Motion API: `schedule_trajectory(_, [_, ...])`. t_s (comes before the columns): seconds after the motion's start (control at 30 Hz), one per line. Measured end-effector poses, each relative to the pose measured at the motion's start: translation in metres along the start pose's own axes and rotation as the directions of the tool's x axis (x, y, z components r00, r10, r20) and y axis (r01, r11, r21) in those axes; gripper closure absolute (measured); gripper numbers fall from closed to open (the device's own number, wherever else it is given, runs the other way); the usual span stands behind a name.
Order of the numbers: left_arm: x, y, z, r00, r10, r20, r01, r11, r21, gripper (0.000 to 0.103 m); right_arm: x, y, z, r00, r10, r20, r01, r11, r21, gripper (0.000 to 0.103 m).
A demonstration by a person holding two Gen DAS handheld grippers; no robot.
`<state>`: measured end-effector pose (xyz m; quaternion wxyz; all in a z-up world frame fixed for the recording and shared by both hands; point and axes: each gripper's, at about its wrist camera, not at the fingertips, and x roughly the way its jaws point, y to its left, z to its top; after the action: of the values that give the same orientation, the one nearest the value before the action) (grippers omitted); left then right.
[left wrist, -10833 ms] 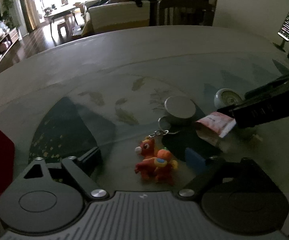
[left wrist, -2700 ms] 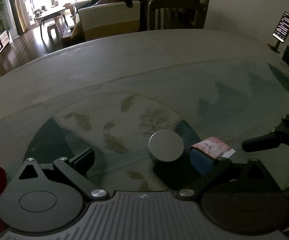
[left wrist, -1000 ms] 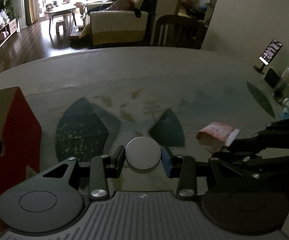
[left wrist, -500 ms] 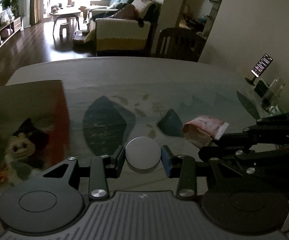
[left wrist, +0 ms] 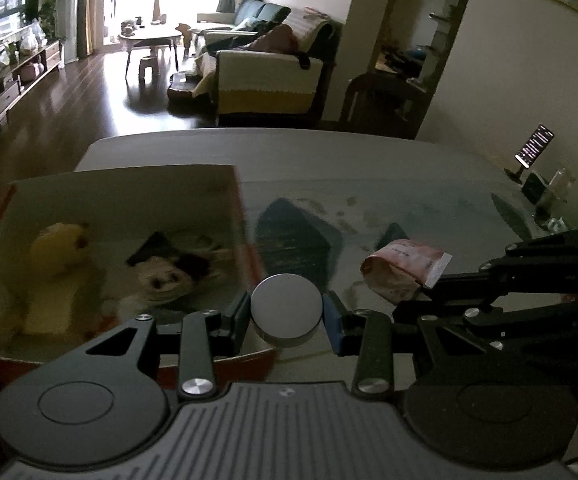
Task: Organize objects
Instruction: 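Carry the white-lidded cup and pink packet over the cardboard box, then open both grippers to drop the cup and pink packet into the box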
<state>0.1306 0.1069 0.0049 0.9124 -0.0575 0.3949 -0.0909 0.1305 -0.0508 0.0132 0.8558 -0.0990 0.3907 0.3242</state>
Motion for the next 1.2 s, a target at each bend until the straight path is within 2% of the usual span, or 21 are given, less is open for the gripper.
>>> schedule_trajectory(0.27, [-0.017,0.051,-0.001,1.000,0.027,0.005,-0.027,1.000,-0.001,0.065,0.027,0.038,0.017,1.000,0.007,-0.002,-0.007,1.000,0.002,0.085])
schedule_trajectory(0.53, [-0.015,0.096,0.002,0.998,0.063,-0.012,-0.063,0.998,0.005,0.065,0.059,0.059,0.038,1.000,-0.003,-0.005,0.003,1.000,0.003,0.085])
schedule_trajectory(0.87, [0.023,0.125,0.015,0.994,0.091,-0.064,-0.089,0.995,0.039,0.065,0.115,0.055,0.070,0.997,-0.052,-0.051,0.052,0.999,-0.001,0.085])
schedule_trajectory(1.2, [0.072,0.130,0.025,0.987,0.098,-0.127,-0.087,0.993,0.084,0.065,0.164,0.050,0.084,0.990,-0.092,-0.111,0.090,0.996,-0.025,0.085])
